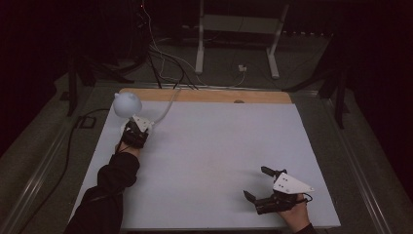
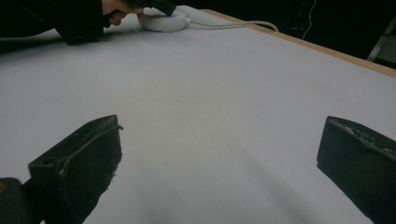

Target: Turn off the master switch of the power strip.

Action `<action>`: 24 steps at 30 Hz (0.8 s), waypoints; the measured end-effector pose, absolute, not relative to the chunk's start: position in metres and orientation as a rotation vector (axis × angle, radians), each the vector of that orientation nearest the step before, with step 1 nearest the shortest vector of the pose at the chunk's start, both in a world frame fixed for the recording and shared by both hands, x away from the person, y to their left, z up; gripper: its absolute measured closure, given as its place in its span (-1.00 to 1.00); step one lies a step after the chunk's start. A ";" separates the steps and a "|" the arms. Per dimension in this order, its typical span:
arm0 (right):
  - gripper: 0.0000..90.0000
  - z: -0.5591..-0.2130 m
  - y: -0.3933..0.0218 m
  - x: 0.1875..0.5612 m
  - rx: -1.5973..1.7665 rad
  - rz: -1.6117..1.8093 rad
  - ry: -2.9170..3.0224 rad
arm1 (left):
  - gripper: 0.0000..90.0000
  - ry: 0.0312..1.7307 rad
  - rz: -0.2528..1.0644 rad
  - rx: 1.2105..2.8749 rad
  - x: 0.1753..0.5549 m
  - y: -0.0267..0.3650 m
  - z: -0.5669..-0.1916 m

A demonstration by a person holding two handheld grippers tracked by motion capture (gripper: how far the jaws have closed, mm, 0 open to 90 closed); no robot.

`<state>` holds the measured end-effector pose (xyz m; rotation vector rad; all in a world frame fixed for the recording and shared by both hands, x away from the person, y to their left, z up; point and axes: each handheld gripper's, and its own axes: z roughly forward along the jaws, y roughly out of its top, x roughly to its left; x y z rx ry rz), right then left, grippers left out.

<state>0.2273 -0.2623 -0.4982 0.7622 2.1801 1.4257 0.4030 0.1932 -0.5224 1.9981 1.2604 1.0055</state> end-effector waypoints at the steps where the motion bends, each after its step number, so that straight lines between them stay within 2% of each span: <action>1: -1.00 -0.498 -0.262 0.227 0.763 1.428 2.180 | 1.00 1.253 1.008 2.004 0.403 0.193 -0.522; 24: -1.00 -0.499 -0.262 0.228 0.763 1.425 2.182 | 1.00 1.255 0.962 1.992 0.404 0.198 -0.521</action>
